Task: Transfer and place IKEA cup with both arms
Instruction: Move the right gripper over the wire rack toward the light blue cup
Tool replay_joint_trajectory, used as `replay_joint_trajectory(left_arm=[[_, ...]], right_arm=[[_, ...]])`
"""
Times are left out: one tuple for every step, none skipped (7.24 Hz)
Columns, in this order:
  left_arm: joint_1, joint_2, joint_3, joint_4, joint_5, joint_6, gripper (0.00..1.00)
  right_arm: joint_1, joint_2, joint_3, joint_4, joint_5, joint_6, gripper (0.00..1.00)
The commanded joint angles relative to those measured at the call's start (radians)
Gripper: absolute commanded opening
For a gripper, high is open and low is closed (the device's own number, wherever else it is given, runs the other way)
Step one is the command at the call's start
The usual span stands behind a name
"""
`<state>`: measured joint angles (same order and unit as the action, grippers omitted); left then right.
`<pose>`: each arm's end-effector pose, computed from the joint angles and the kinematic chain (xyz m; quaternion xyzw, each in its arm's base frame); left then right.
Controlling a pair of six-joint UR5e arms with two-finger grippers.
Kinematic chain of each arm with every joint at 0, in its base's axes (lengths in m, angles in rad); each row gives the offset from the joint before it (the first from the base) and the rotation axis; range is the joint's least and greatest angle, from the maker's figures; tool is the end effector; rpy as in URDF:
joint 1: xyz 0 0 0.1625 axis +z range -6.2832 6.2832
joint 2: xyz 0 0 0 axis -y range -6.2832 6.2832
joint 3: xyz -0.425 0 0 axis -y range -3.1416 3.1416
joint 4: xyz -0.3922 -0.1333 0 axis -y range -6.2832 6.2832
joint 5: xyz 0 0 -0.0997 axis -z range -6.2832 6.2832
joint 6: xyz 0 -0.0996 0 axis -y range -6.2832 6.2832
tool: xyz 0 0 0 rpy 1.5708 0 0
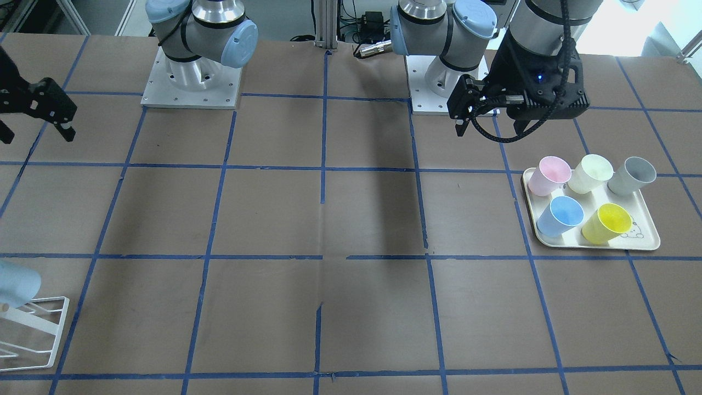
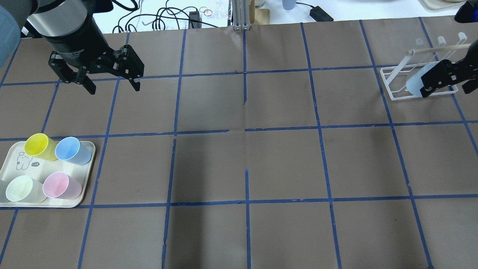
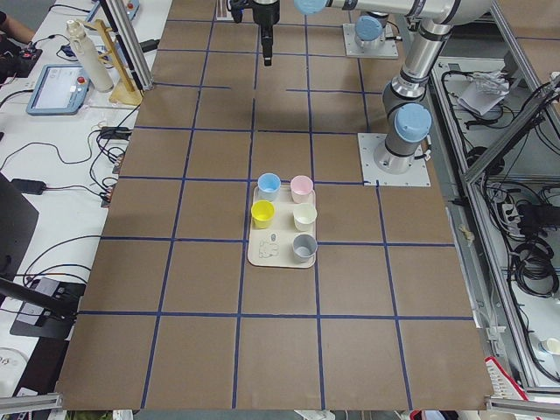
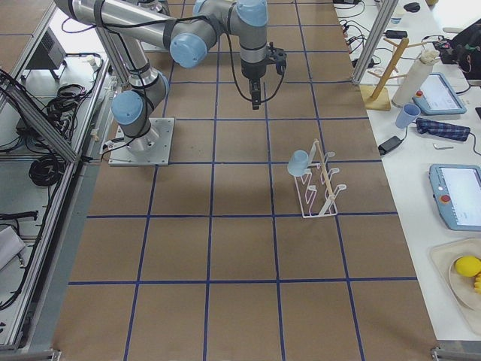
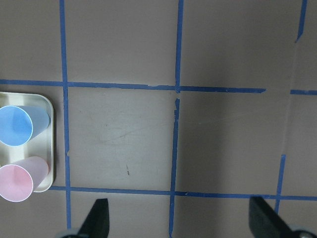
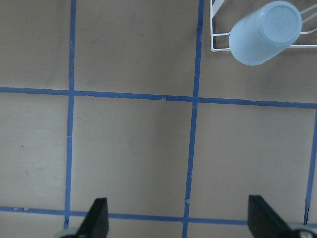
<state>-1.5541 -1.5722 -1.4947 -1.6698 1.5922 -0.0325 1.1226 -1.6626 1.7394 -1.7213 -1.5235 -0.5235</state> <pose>-0.1230 -0.4911 0.5148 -0.0245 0.9996 0.0121 0.0108 -0.0745 -0.4733 0.4637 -0.0385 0.9983 -0.0436 0.0037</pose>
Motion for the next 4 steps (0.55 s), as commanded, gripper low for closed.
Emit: replay_joint_trajectory(left_arm=[[0.000, 0.000, 0.001, 0.001, 0.000, 0.002, 1.00], [0.000, 0.000, 0.001, 0.002, -0.001, 0.009, 1.00], [0.000, 0.000, 0.001, 0.002, 0.000, 0.009, 1.00], [0.000, 0.000, 0.001, 0.002, -0.001, 0.009, 1.00]], right_arm=[[-0.043, 0.105, -0.001, -0.149, 0.006, -0.105, 1.00], [-0.043, 0.159, -0.004, -0.208, 0.008, -0.116, 1.00], [-0.043, 0.208, -0.006, -0.275, 0.006, -0.122, 1.00], [-0.044, 0.245, -0.009, -0.328, 0.008, -0.174, 1.00]])
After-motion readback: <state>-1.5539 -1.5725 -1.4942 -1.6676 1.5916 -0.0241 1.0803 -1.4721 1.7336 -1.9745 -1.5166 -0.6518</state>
